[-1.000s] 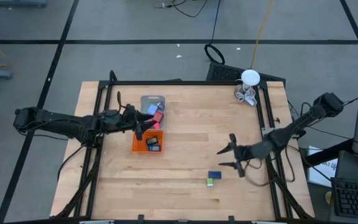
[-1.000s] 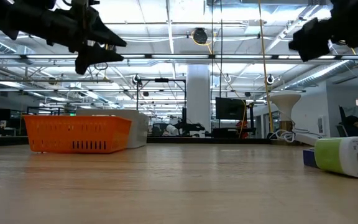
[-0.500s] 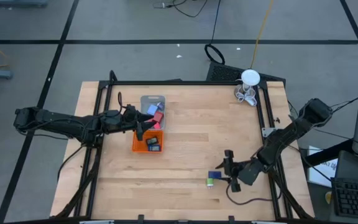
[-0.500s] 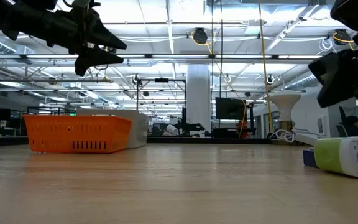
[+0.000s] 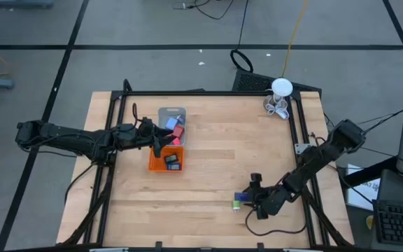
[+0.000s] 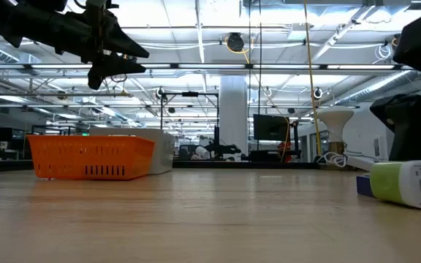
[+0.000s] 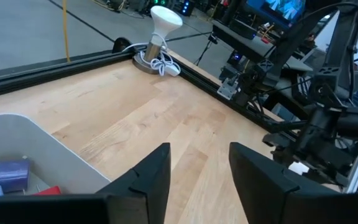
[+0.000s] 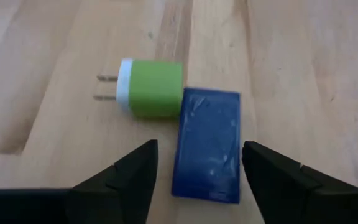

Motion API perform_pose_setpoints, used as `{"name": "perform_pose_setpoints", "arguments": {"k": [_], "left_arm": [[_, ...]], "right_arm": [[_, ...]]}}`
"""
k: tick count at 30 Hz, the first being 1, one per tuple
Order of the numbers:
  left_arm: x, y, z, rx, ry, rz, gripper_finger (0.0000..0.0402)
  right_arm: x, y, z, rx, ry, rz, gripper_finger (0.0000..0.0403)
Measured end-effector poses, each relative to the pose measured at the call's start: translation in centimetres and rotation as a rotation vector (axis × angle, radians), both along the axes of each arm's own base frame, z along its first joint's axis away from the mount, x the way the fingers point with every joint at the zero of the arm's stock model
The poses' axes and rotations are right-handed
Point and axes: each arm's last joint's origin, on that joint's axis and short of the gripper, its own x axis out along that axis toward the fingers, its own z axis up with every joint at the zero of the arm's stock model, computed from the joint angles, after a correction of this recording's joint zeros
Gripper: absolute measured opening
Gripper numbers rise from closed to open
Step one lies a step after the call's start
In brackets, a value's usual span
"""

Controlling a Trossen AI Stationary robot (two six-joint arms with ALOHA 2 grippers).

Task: Pick & Place Office items
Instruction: Put the dark blue digital timer into the orange bin

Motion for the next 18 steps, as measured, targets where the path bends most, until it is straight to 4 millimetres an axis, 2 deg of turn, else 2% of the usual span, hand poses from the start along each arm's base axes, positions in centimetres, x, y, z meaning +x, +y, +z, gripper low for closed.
{"name": "perform_pose_setpoints", "arguments": {"k": [5,9,13,18], "left_arm": [[0.0,0.0,0.0,0.0,0.0,0.0,0.0164],[0.0,0.0,0.0,0.001,0.0,0.0,0.0174],[0.0,0.0,0.0,0.001,0.001,0.0,0.0185],[0.0,0.0,0.0,0.001,0.001,0.0,0.0198]], "right_arm": [[0.2,0.0,-0.9,0.007,0.035,-0.02,0.0274],[0.5,-0.1,-1.5,0.035,0.068,-0.027,0.0283],[0.5,-0.2,-1.6,0.025,0.068,-0.031,0.0267],[0.4,-0.2,-1.6,0.006,0.072,-0.012,0.0227]]}}
